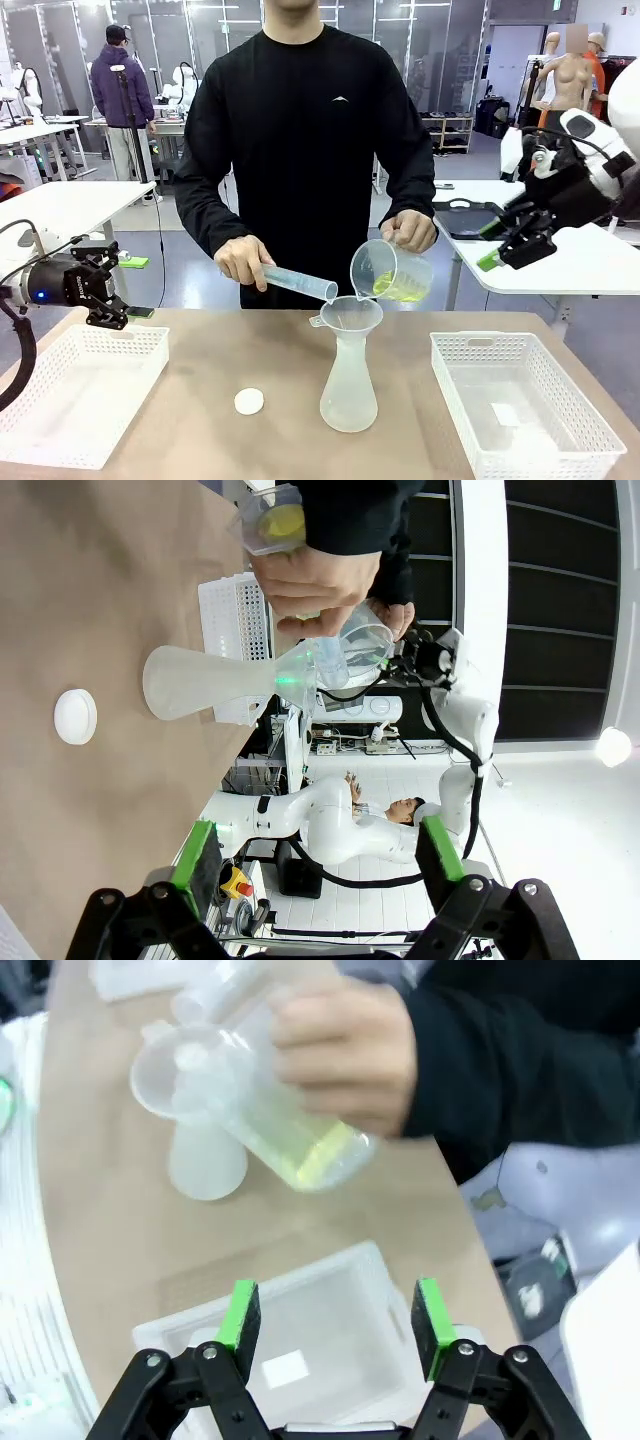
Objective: Prepare the solutions needed for the experiment.
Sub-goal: Once the solution is in the Big flask , pick up the Plastic Funnel and place it back into the right Organizing basket.
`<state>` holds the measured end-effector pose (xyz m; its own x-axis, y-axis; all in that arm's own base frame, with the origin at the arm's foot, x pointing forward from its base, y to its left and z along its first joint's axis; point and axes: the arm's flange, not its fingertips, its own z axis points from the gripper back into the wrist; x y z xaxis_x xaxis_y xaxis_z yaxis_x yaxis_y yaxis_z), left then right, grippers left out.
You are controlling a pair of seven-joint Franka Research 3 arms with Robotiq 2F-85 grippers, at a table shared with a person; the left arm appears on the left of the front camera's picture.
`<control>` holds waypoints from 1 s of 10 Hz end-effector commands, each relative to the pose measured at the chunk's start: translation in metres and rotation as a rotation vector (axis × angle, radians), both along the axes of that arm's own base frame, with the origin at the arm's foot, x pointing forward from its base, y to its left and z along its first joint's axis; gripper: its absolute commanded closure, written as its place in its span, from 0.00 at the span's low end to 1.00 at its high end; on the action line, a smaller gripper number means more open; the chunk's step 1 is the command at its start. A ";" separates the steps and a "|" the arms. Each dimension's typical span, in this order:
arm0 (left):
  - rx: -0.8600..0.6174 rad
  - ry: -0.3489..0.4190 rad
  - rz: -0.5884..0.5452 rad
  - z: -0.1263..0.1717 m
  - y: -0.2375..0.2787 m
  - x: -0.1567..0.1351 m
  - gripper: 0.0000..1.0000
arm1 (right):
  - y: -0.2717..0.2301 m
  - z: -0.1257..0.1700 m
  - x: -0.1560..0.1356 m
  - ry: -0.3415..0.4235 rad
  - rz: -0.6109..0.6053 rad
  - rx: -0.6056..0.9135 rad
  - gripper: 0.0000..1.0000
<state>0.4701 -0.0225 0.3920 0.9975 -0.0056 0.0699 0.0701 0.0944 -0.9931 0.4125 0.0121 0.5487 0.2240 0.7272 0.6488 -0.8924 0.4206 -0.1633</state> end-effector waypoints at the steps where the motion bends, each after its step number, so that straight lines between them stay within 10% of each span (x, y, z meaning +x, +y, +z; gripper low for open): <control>1: 0.013 -0.009 0.009 0.001 -0.002 0.000 0.00 | -0.021 0.002 0.014 0.269 -0.186 0.162 0.24; 5: 0.013 -0.009 0.009 0.001 -0.002 0.000 0.00 | -0.046 -0.044 0.032 0.826 -0.365 0.492 0.24; 8: 0.013 -0.009 0.009 0.001 -0.002 0.000 0.00 | -0.064 -0.075 0.024 0.943 -0.387 0.753 0.24; 10: 0.013 -0.009 0.009 0.001 -0.002 0.000 0.00 | -0.066 -0.078 0.019 0.843 -0.347 0.774 0.24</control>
